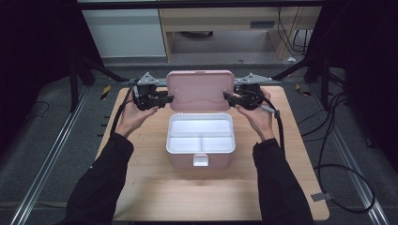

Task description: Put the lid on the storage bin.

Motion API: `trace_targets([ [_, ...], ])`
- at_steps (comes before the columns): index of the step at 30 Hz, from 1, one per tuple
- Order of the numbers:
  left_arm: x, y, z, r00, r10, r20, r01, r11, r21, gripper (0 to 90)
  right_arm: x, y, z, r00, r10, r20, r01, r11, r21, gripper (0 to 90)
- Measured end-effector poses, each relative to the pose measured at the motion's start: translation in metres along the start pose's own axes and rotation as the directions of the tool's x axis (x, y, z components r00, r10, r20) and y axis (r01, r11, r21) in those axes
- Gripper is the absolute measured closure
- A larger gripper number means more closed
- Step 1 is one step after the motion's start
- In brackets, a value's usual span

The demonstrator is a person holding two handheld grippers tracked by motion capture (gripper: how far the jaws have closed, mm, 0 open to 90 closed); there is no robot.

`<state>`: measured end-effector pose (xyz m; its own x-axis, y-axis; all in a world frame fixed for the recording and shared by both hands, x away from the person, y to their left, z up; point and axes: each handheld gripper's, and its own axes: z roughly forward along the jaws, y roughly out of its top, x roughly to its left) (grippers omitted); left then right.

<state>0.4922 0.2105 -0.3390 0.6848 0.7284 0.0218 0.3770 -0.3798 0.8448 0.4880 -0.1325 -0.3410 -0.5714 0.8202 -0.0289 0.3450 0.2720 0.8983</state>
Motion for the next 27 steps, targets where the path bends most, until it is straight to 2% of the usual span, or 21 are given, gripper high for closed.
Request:
trace_targets([
  [7,-0.012,-0.007,-0.013,0.9993,0.038,0.002,-0.038,0.9992,-0.008,67.2,0.008,-0.008,-0.021,0.9992,-0.026,-0.03,0.026,1.0,-0.002,54.0],
  [11,-0.023,-0.012,-0.022,0.9971,0.076,-0.006,-0.076,0.9971,0.002,67.6,0.014,-0.014,-0.032,0.9976,-0.055,-0.043,0.055,0.999,-0.002,53.8],
  [14,-0.029,-0.015,-0.027,0.9959,0.09,-0.006,-0.09,0.9959,0.011,67.9,0.019,-0.018,-0.039,0.9959,-0.074,-0.053,0.074,0.997,0.001,53.8],
  [21,-0.045,-0.031,-0.042,0.9932,0.115,0.02,-0.115,0.9933,0.012,68.2,0.028,-0.037,-0.054,0.9936,-0.078,-0.081,0.081,0.996,0.028,53.1],
  [24,-0.053,-0.037,-0.044,0.9867,0.162,0.002,-0.162,0.9859,0.042,66.6,0.029,-0.047,-0.058,0.9926,-0.091,-0.081,0.096,0.993,0.061,52.4],
  [27,-0.057,-0.048,-0.045,0.9832,0.182,0.01,-0.183,0.9807,0.07,65.2,0.027,-0.056,-0.064,0.9924,-0.092,-0.081,0.099,0.992,0.079,51.8],
])
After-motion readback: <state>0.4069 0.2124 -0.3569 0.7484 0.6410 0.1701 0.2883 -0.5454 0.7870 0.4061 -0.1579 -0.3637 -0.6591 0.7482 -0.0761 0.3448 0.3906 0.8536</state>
